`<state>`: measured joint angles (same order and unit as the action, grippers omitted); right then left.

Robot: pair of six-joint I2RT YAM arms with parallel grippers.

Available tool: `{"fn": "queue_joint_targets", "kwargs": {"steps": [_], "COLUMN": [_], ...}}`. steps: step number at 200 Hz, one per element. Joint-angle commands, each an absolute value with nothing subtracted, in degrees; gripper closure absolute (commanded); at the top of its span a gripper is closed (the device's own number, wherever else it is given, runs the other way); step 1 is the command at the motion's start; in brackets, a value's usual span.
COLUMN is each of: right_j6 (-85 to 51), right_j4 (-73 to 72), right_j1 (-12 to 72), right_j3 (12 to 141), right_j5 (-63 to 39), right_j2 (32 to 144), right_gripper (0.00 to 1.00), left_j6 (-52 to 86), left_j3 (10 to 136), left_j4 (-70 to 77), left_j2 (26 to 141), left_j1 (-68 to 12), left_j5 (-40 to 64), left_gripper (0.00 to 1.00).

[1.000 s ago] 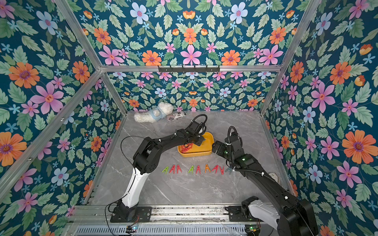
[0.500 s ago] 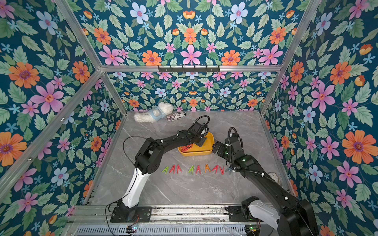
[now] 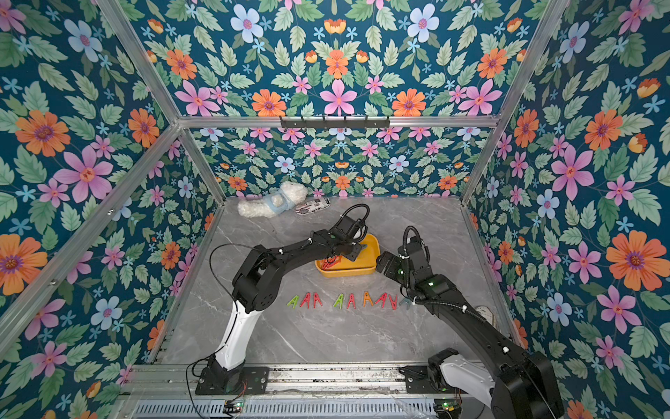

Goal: Take the clothespins out of the storage box
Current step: Pick up the clothespin from the storage box.

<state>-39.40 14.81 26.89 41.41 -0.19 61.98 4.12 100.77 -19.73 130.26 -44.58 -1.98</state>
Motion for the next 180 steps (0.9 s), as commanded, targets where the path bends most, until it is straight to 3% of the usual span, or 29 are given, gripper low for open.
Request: {"fn": "queue_joint_targets", "kwargs": {"steps": [1, 72, 127, 180], "right_j6": [-40.19, -40.68, -40.79, -40.85], "right_j4": [13.86, 14.5, 14.15, 13.04], "right_j1": [26.95, 26.91, 26.91, 26.9], "right_j3": [41.13, 40.34, 39.99, 39.73], "right_j5": [-0.4, 0.09, 0.09, 0.01], "right_j2": [61.8, 60.52, 60.41, 60.77], "right_gripper": [0.01, 0.01, 0.01, 0.01], "left_j6": [3.21, 3.44, 2.9, 4.0], "left_j3": [101.88, 105.94, 106.03, 102.33], "left_j4": [-20.18, -20.74, -21.56, -20.96], "left_j2": [131.18, 135.17, 134.83, 129.67], "left_j1": [-44.55, -44.73, -45.35, -46.27], "left_j5": [-1.69, -0.88, -2.0, -3.67], "left_gripper": [0.6, 0.63, 0.86, 0.94]}}
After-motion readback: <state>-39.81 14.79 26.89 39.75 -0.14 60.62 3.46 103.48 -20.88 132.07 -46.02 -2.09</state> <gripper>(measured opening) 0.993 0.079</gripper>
